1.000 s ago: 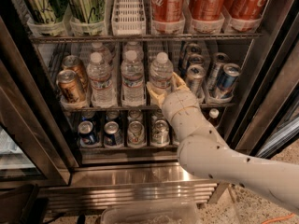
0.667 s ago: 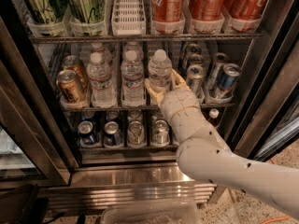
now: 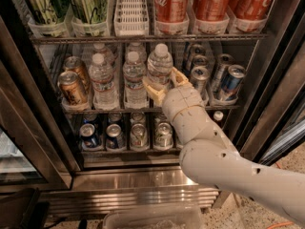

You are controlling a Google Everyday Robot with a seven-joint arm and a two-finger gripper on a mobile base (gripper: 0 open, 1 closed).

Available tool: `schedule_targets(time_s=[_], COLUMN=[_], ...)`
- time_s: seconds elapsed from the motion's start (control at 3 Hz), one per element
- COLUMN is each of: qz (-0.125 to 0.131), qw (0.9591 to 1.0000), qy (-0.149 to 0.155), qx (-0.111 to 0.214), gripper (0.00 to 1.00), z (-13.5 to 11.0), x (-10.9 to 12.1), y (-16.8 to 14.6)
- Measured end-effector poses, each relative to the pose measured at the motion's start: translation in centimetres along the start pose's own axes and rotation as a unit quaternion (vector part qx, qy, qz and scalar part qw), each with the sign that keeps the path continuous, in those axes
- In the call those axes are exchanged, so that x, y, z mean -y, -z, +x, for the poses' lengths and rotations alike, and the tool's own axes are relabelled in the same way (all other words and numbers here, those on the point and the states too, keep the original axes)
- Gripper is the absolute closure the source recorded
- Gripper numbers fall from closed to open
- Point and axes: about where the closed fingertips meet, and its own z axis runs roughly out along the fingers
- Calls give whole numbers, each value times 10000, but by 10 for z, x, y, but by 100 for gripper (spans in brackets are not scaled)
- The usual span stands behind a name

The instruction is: Pick water bottle from middle shelf of fridge

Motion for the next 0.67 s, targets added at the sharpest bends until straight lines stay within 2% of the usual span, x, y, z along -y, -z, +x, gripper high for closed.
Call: schedule_targets(time_s=[0.67], qz=[-197], qw=[9982], qy=[-299], qx=[-474], gripper=[100], z=[4], x=[-4], y=[33])
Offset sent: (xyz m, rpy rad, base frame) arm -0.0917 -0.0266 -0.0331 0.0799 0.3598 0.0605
